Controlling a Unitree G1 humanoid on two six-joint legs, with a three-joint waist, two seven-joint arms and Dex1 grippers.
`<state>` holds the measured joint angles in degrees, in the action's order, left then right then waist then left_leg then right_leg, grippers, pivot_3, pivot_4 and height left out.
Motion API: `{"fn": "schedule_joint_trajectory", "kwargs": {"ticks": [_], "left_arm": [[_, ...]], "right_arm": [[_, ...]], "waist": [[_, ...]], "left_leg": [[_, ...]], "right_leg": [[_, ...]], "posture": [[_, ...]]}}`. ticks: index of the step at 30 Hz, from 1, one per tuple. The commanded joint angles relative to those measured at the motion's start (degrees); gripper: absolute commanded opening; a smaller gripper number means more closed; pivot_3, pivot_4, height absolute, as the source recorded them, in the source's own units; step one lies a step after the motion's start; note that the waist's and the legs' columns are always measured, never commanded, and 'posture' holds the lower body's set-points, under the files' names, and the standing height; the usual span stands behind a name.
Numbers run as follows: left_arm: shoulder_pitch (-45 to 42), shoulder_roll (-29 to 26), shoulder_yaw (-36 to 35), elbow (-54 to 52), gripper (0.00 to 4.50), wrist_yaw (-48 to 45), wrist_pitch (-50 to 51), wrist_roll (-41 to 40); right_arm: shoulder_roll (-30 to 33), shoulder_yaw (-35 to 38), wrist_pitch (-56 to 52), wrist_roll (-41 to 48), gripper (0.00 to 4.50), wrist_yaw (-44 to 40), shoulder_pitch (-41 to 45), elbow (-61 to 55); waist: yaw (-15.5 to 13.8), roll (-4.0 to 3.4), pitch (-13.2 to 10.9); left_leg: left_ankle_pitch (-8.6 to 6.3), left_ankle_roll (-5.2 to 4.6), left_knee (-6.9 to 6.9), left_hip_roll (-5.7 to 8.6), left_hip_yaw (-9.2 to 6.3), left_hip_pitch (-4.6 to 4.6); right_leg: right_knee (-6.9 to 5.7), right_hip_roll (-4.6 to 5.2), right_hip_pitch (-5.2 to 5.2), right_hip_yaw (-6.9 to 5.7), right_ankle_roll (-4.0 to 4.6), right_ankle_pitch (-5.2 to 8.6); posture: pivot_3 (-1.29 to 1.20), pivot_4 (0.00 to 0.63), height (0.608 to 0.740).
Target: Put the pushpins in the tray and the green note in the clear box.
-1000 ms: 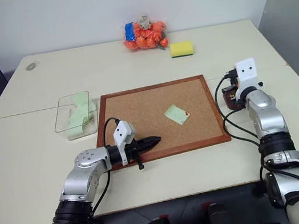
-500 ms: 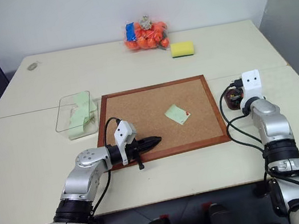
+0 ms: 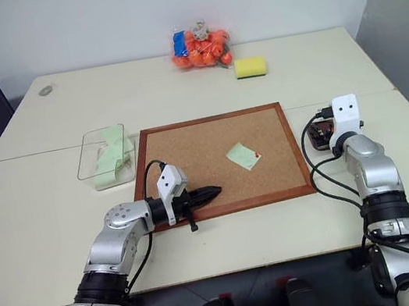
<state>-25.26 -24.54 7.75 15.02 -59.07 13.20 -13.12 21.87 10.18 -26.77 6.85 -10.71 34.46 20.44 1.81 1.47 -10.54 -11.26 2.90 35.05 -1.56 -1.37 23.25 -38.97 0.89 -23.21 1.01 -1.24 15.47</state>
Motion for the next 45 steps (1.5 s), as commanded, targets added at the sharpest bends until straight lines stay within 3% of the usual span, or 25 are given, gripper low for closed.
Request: {"fn": "schedule_joint_trajectory", "kwargs": {"ticks": [1,23,31,36,45], "left_arm": [[0.37,0.49,1.00,1.42,0.00,0.71,0.25,1.14],[0.51,0.51,1.03,1.53,0.00,0.73,0.11,1.19],[0.41,0.34,0.88,1.65,0.00,0.67,0.07,1.12],[0.06,0.30,1.01,1.75,0.00,0.46,0.21,1.12],[-0.18,0.31,1.21,1.94,0.00,0.22,0.25,1.17]], "right_arm": [[0.92,1.25,0.42,0.20,4.47,0.46,0.43,-2.15],[2.15,3.28,1.97,0.94,4.47,1.03,0.70,-0.65],[7.95,-5.51,14.33,-4.87,4.47,-10.01,-3.72,-2.98],[13.46,-11.65,24.83,-13.95,4.47,-9.96,-5.51,-0.73],[12.59,-10.79,26.28,-14.19,4.47,-9.56,-5.82,0.23]], "waist": [[0.00,-0.02,0.01],[-0.03,-0.09,0.05],[-0.07,-0.10,0.06],[-0.03,-0.12,0.07],[-0.07,-0.12,0.07]], "left_leg": [[0.00,0.00,0.00,0.00,0.00,0.00],[0.00,0.00,0.00,0.00,0.00,-0.01],[0.00,0.00,0.00,0.01,-0.01,-0.02],[0.00,0.00,0.00,0.02,0.03,-0.06],[0.00,0.00,0.01,0.02,0.03,-0.09]], "right_leg": [[0.00,0.00,0.00,0.00,-0.07,0.04],[0.00,0.00,0.01,0.00,-0.10,0.06],[0.01,0.00,0.02,-0.01,-0.12,0.07],[0.01,0.00,0.03,0.03,-0.14,0.07],[0.01,-0.01,0.07,0.03,-0.14,0.07]], "posture": [[0.00,0.150,0.740],[0.00,0.150,0.740],[0.00,0.150,0.740],[0.00,0.150,0.740],[0.00,0.150,0.740]]}}
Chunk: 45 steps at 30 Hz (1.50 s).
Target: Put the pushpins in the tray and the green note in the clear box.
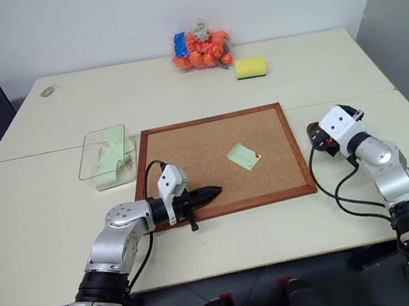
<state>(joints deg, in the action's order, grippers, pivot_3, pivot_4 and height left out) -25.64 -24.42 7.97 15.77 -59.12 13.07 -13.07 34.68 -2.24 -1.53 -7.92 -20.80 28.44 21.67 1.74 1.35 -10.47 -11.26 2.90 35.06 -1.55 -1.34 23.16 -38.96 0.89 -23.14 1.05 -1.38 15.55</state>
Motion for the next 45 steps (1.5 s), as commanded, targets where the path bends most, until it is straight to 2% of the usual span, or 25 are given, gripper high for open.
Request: {"fn": "schedule_joint_trajectory", "kwargs": {"ticks": [1,6,9,13,18,30,33,35,36,39,40,45], "left_arm": [[0.26,0.18,0.99,1.11,0.00,0.30,0.40,1.11],[0.37,0.21,0.93,1.00,0.00,0.45,0.47,1.09],[0.32,0.31,0.84,1.15,0.00,0.61,0.42,1.06],[0.40,0.58,0.85,1.07,0.00,0.98,0.36,1.06],[0.39,0.57,0.96,1.15,0.00,1.01,0.29,1.12],[0.70,0.03,1.02,0.50,0.00,0.84,0.40,1.08],[0.96,-0.15,1.03,0.19,0.00,0.83,0.43,1.08],[1.12,-0.22,1.09,-0.09,0.00,0.86,0.52,1.11],[1.17,-0.25,1.12,-0.14,0.00,0.85,0.51,1.13],[1.16,-0.21,1.26,-0.27,0.00,0.84,0.56,1.14],[1.11,-0.19,1.30,-0.32,0.00,0.83,0.62,1.14],[1.06,-0.27,1.32,-0.56,0.00,0.80,0.78,1.09]], "right_arm": [[-0.50,2.02,0.90,1.31,4.47,0.21,0.17,-1.38],[-4.20,4.62,-0.98,12.49,4.47,-8.73,-0.57,-7.16],[-5.90,4.50,-9.36,21.91,4.47,-16.81,-2.18,-14.62],[-8.44,3.00,-18.10,29.34,4.47,-20.40,-3.93,-22.50],[-11.00,-0.53,-18.92,27.90,4.47,-20.34,-4.97,-24.39],[-16.65,-1.92,-12.14,22.45,4.47,-17.74,0.21,-12.19],[-16.81,-2.27,-10.20,20.82,4.05,-17.41,0.97,-9.32],[-17.41,-2.49,-8.92,20.23,3.48,-17.45,1.61,-7.25],[-17.77,-2.69,-8.29,19.88,3.41,-17.49,1.88,-6.37],[-18.53,-3.45,-6.17,18.06,2.73,-17.47,2.83,-3.73],[-18.86,-3.51,-5.61,17.69,2.35,-17.41,3.27,-2.74],[-19.82,-3.25,-3.36,15.94,1.30,-16.51,5.27,2.02]], "waist": [[0.00,0.00,0.00],[0.00,0.00,0.00],[-0.02,0.00,0.00],[-0.06,0.00,0.00],[-0.10,0.00,0.00],[-0.08,0.00,0.00],[-0.08,0.00,0.00],[-0.07,0.00,0.00],[-0.06,0.00,0.00],[-0.01,0.00,0.00],[0.00,0.00,0.00],[-0.01,0.00,0.00]], "left_leg": [[0.00,0.00,0.00,0.00,0.00,0.00],[0.00,0.00,0.00,-0.01,-0.01,-0.02],[0.00,0.00,0.00,-0.01,-0.02,-0.02],[0.00,0.00,0.01,-0.02,-0.04,-0.02],[0.00,0.00,0.01,-0.03,-0.05,-0.05],[0.00,0.00,0.01,-0.03,-0.05,-0.07],[0.00,0.00,0.00,-0.03,-0.05,-0.08],[0.00,0.00,0.00,-0.03,-0.05,-0.08],[0.00,0.00,0.00,-0.04,-0.04,-0.08],[0.00,0.00,0.00,-0.05,-0.04,-0.08],[0.00,0.00,0.00,-0.05,-0.04,-0.08],[0.00,0.00,0.00,-0.05,-0.04,-0.08]], "right_leg": [[0.00,0.00,0.00,0.00,0.00,0.00],[0.00,0.00,0.02,0.00,0.00,0.00],[0.00,0.00,0.03,-0.02,0.00,0.00],[0.00,0.00,0.05,-0.03,0.00,0.00],[-0.01,-0.01,0.06,-0.04,0.00,0.00],[-0.01,-0.02,0.06,-0.05,-0.02,-0.01],[-0.01,-0.02,0.07,-0.05,-0.02,-0.01],[-0.01,-0.03,0.06,-0.04,-0.02,-0.01],[-0.01,-0.03,0.06,-0.04,-0.01,-0.01],[-0.01,-0.04,0.06,-0.04,-0.01,-0.01],[-0.01,-0.04,0.06,-0.04,-0.01,-0.01],[-0.01,-0.04,0.06,-0.03,-0.01,-0.01]], "posture": [[0.00,0.150,0.740],[0.00,0.150,0.740],[0.00,0.150,0.740],[0.00,0.150,0.740],[0.00,0.150,0.740],[0.00,0.150,0.740],[0.00,0.150,0.740],[0.00,0.150,0.740],[0.00,0.150,0.740],[0.00,0.150,0.740],[0.00,0.150,0.740],[0.00,0.150,0.740]]}}
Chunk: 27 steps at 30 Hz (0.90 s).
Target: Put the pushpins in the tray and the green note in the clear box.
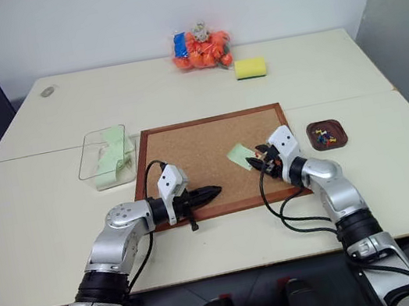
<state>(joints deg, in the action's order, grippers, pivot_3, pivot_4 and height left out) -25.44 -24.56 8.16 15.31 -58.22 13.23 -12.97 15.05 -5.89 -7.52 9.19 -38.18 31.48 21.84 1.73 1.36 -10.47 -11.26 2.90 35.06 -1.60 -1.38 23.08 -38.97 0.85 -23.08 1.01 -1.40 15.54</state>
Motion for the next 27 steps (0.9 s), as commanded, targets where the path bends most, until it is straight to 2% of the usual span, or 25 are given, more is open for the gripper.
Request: {"fn": "schedule_joint_trajectory", "kwargs": {"ticks": [1,4,7,13,21,27], "left_arm": [[0.88,-0.19,1.12,-0.16,0.00,-0.11,0.65,0.97],[1.17,-0.33,1.08,-0.57,0.00,-0.06,0.86,0.93],[1.50,-0.41,1.09,-0.97,0.00,0.02,1.09,0.90],[1.42,-0.40,0.96,-1.00,0.00,0.08,1.17,0.89],[1.24,-0.38,0.94,-0.78,0.00,0.01,1.15,0.88],[0.96,-0.30,0.96,-0.62,0.00,0.02,1.14,0.91]], "right_arm": [[-0.28,0.52,2.99,-1.48,1.13,1.13,2.54,2.66],[-0.44,1.01,3.45,-1.97,0.46,1.86,3.16,4.41],[-0.37,1.02,3.68,-2.18,0.02,2.08,3.26,5.14],[-0.84,2.02,4.00,-0.76,0.02,2.00,3.09,4.23],[-0.44,1.96,3.69,-1.28,1.50,2.52,2.77,4.08],[-0.50,1.08,2.82,-2.35,1.50,2.30,2.88,4.62]], "waist": [[-0.01,0.00,0.00],[-0.01,0.00,0.00],[0.02,0.00,0.00],[0.05,0.00,0.00],[0.06,0.00,0.00],[0.06,0.00,0.00]], "left_leg": [[0.00,0.00,0.00,0.01,0.00,0.00],[0.00,0.00,0.00,0.00,0.00,0.00],[0.00,0.00,-0.01,-0.01,0.01,0.00],[0.00,0.00,-0.01,-0.01,0.00,0.00],[0.00,0.00,-0.01,-0.01,0.00,0.00],[0.00,0.00,-0.01,-0.01,0.00,0.00]], "right_leg": [[0.00,0.00,0.00,0.00,0.00,0.00],[0.00,0.00,0.00,0.00,0.00,0.00],[0.00,0.00,0.00,0.01,0.01,0.00],[0.00,0.00,0.00,0.01,0.01,0.00],[0.00,0.00,-0.01,0.01,0.01,0.00],[0.00,0.00,-0.01,0.01,0.01,0.00]], "posture": [[0.00,0.150,0.740],[0.00,0.150,0.740],[0.00,0.150,0.740],[0.00,0.150,0.740],[0.00,0.150,0.740],[0.00,0.150,0.740]]}}
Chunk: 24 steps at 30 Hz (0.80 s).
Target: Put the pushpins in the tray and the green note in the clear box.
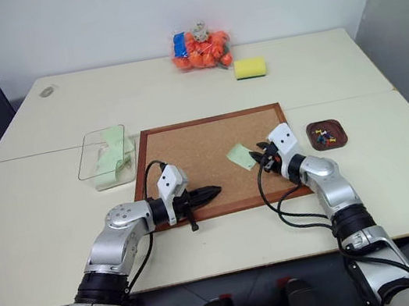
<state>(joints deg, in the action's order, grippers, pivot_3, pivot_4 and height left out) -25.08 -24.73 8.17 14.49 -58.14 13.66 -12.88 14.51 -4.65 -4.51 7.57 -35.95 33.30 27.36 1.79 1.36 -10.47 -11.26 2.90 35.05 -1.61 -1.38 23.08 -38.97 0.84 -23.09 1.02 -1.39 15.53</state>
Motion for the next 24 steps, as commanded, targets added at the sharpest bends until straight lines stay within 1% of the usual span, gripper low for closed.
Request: {"fn": "schedule_joint_trajectory", "kwargs": {"ticks": [1,9,11,12,14,17,21,24], "left_arm": [[0.56,-0.12,0.94,0.28,0.00,-0.03,0.65,0.85],[0.94,0.04,0.86,-0.11,0.00,0.39,0.79,0.80],[1.02,0.01,0.81,-0.13,0.00,0.40,0.78,0.77],[1.04,-0.01,0.77,-0.13,0.00,0.41,0.79,0.75],[1.14,0.03,0.78,-0.30,0.00,0.53,0.85,0.76],[1.22,0.07,0.77,-0.39,0.00,0.63,0.88,0.75],[1.15,0.09,0.78,-0.30,0.00,0.59,0.90,0.73],[0.94,0.11,0.78,-0.02,0.00,0.55,0.80,0.76]], "right_arm": [[0.08,-0.40,-0.34,-1.05,1.50,-0.02,1.11,-0.67],[-0.04,-0.87,-0.91,-2.06,1.50,-0.72,1.41,0.66],[-0.07,-0.83,-0.98,-1.98,1.13,-0.82,1.44,0.73],[-0.10,-0.68,-1.23,-1.72,1.07,-0.96,1.41,0.56],[0.03,-0.46,-1.49,-1.40,0.58,-1.16,1.20,0.07],[0.05,-0.08,-1.74,-0.96,0.04,-1.29,1.02,-0.51],[0.09,0.27,-2.18,-0.64,0.02,-1.56,1.08,-0.89],[-0.21,1.55,-2.95,1.49,0.02,-2.54,0.90,-2.46]], "waist": [[0.00,0.00,0.00],[0.00,0.00,0.00],[0.00,0.00,0.00],[0.00,0.00,0.00],[0.00,0.00,0.00],[0.01,0.00,0.00],[0.01,0.00,0.00],[0.01,0.00,0.00]], "left_leg": [[0.00,0.00,0.00,0.00,0.00,0.00],[0.00,0.00,0.00,0.00,0.00,-0.01],[0.00,0.00,0.00,0.00,0.00,-0.01],[0.00,0.00,0.00,0.00,0.00,-0.01],[0.00,0.00,0.00,0.00,0.00,-0.01],[0.00,0.00,0.00,0.00,0.00,-0.01],[0.00,0.00,0.00,0.00,0.00,-0.01],[0.00,0.00,0.00,0.00,0.00,0.00]], "right_leg": [[0.00,0.00,0.00,0.00,0.00,0.00],[0.00,0.00,0.00,0.01,0.00,0.00],[0.00,0.00,0.00,0.01,0.00,0.00],[0.00,0.00,0.00,0.00,0.00,0.00],[0.00,0.00,0.00,0.01,0.00,0.00],[0.00,0.00,0.00,0.00,0.00,0.00],[0.00,0.00,0.00,0.00,0.00,0.00],[0.00,0.00,0.00,0.00,0.00,0.00]], "posture": [[0.00,0.150,0.740],[0.00,0.150,0.740],[0.00,0.150,0.740],[0.00,0.150,0.740],[0.00,0.150,0.740],[0.00,0.150,0.740],[0.00,0.150,0.740],[0.00,0.150,0.740]]}}
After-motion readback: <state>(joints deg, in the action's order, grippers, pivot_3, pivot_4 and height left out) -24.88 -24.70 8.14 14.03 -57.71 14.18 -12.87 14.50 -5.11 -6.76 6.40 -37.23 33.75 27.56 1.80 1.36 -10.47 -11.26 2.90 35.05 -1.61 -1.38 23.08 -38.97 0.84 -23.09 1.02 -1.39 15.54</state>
